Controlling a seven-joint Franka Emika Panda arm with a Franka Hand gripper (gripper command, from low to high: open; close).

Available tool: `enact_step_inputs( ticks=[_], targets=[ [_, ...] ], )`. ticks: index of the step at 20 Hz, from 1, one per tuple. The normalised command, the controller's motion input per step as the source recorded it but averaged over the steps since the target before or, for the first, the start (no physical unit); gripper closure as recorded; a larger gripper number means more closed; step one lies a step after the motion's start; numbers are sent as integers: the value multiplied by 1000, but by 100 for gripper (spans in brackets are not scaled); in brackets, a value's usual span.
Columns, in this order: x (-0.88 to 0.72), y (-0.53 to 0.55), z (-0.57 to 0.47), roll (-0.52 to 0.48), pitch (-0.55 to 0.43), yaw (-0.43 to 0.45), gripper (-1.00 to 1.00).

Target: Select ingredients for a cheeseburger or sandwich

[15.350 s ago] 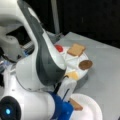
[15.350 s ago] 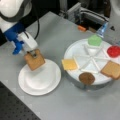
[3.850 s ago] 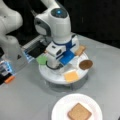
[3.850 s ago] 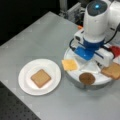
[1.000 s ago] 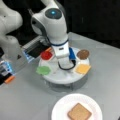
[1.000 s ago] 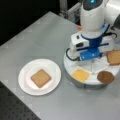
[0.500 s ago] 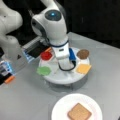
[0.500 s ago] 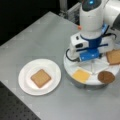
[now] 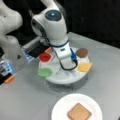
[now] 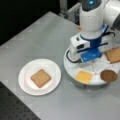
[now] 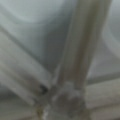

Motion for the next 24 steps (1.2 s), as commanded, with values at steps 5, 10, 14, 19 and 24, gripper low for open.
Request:
enact_step_inputs(
  ticks=[5,10,14,19,24],
  targets=[
    [18,68,-71,171,-68,157,-100],
    [4,93,-45,170,-46,77,-100],
    [-28,132,-9,158,-39,39,-100],
    [-71,156,34,154,-44,18,-100],
    [-121,153,101,126,-25,-54,-100]
  ],
)
